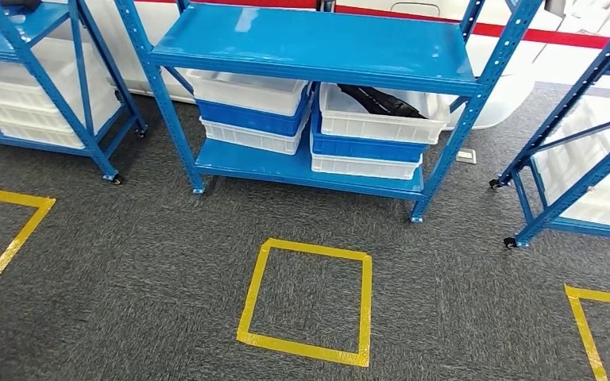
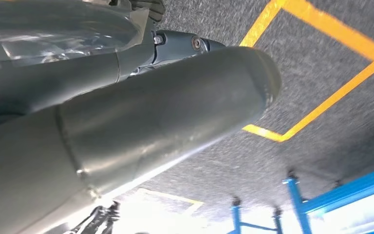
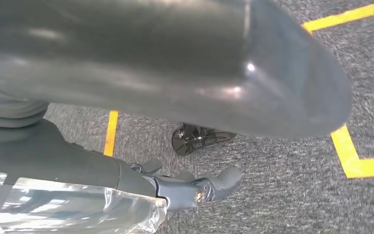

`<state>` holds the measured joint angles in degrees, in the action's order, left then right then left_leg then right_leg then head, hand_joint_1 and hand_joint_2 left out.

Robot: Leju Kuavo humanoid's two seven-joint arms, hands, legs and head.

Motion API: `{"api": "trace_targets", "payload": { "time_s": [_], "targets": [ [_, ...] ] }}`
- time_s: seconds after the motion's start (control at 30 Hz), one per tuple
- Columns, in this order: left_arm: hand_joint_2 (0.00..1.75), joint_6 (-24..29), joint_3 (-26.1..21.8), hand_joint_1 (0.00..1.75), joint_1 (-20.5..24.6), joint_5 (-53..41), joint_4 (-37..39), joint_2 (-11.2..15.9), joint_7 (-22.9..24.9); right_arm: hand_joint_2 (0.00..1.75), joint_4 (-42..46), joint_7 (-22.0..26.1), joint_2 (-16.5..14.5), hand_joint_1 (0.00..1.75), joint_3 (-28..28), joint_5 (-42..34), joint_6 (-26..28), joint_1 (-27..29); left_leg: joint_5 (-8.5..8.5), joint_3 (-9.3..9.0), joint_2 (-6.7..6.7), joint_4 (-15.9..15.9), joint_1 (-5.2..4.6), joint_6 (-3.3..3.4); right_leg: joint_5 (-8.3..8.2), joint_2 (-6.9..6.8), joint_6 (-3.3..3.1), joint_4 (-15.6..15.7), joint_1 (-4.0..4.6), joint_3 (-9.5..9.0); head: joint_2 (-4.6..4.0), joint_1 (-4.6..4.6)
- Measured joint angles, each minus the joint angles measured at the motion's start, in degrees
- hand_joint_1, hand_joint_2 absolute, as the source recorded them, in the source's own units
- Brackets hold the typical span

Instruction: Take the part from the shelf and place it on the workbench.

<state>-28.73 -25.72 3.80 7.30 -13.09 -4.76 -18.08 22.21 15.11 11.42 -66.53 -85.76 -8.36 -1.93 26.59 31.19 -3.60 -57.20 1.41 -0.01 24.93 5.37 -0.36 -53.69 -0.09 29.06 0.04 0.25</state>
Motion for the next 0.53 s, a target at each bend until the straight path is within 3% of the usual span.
{"api": "trace_targets", "payload": {
  "time_s": [0.03, 0.1, 0.17, 0.2, 0.27, 0.33, 0.37, 0.43, 0.5, 0.53],
  "targets": [
    [0.00, 0.1, 0.0, 0.00, 0.0, 0.0, 0.0, 0.0, 0.0, 0.00, 0.0, 0.1, 0.0, 0.00, -0.1, -0.1, 0.2, -0.1, -0.20, -0.56, -0.68, 1.4, -0.04, 0.25, 0.11, 0.52, 0.29, -0.2, 0.11, 0.41, 0.00, 0.00],
    [0.00, 0.3, 0.1, 0.00, 0.1, -0.1, 0.0, -0.1, 0.0, 0.00, 0.0, 0.6, 0.0, 0.00, -0.2, 0.0, 0.8, 0.0, -0.03, -0.77, 0.04, 1.8, -0.35, 1.09, 0.24, 1.40, 0.99, -0.2, 0.14, 1.04, 0.00, 0.01],
    [0.00, 0.2, 0.2, 0.00, 0.3, 0.0, 0.0, -0.2, 0.0, 0.00, 0.0, 1.2, 0.0, 0.00, -0.6, 0.4, 1.4, 0.2, -0.30, -1.20, 0.98, 2.2, -0.37, 2.04, 1.26, 0.00, 1.44, -2.0, 0.04, 1.91, 0.00, 0.13],
    [0.00, 0.1, 0.2, 0.00, 0.3, 0.1, 0.0, -0.2, 0.0, 0.00, 0.0, 1.4, 0.1, 0.00, -0.8, 0.6, 1.7, 0.1, -0.47, -1.36, 1.42, 2.4, -0.25, 2.36, 2.55, -1.41, 1.46, -4.4, 0.02, 3.01, 0.00, 0.27],
    [0.00, 0.0, 0.2, 0.00, 0.2, 0.3, 0.0, -0.1, 0.0, 0.00, 0.1, 1.8, 0.0, 0.00, -1.0, 1.0, 1.9, -0.2, -0.55, -1.43, 2.31, 2.5, -0.24, 2.64, 6.29, -4.07, 1.43, -12.5, -0.19, 6.95, 0.00, 0.55],
    [0.00, 0.0, 0.2, 0.00, 0.1, 0.3, 0.0, -0.1, 0.0, 0.00, 0.1, 1.9, 0.0, 0.00, -1.1, 1.0, 1.9, -0.3, -0.49, -1.35, 3.02, 2.4, -0.28, 2.58, 8.21, -4.64, 1.88, -18.3, -0.46, 9.83, 0.00, 0.56],
    [0.00, 0.0, 0.2, 0.00, 0.1, 0.3, 0.0, -0.1, 0.0, 0.00, 0.1, 1.9, 0.0, 0.00, -1.2, 1.0, 1.9, -0.3, -0.44, -1.37, 3.24, 2.4, -0.27, 2.51, 7.82, -4.72, 2.32, -18.1, -0.62, 9.73, 0.00, 0.57],
    [0.00, 0.0, 0.2, 0.00, 0.1, 0.3, 0.0, -0.2, 0.0, 0.00, 0.1, 1.9, -0.1, 0.00, -1.4, 1.0, 1.9, -0.3, -0.29, -1.56, 3.55, 2.4, -0.19, 2.26, 4.91, -5.09, 3.19, -10.9, -0.87, 6.08, 0.00, 0.59],
    [0.00, -0.1, 0.2, 0.00, 0.1, 0.3, 0.0, -0.2, 0.0, 0.00, 0.1, 2.0, 0.0, 0.00, -1.4, 1.0, 1.9, -0.4, 0.01, -1.79, 3.73, 2.3, -0.36, 1.73, 2.07, -5.76, 3.13, -3.0, -0.58, 2.15, 0.00, 0.56],
    [0.00, -0.1, 0.2, 0.00, 0.2, 0.3, 0.0, -0.2, 0.0, 0.00, 0.1, 2.0, 0.0, 0.00, -1.4, 1.0, 1.9, -0.4, 0.09, -1.84, 3.77, 2.3, -0.43, 1.59, 1.53, -5.97, 2.98, -1.2, -0.44, 1.31, 0.00, 0.56]
  ]
}}
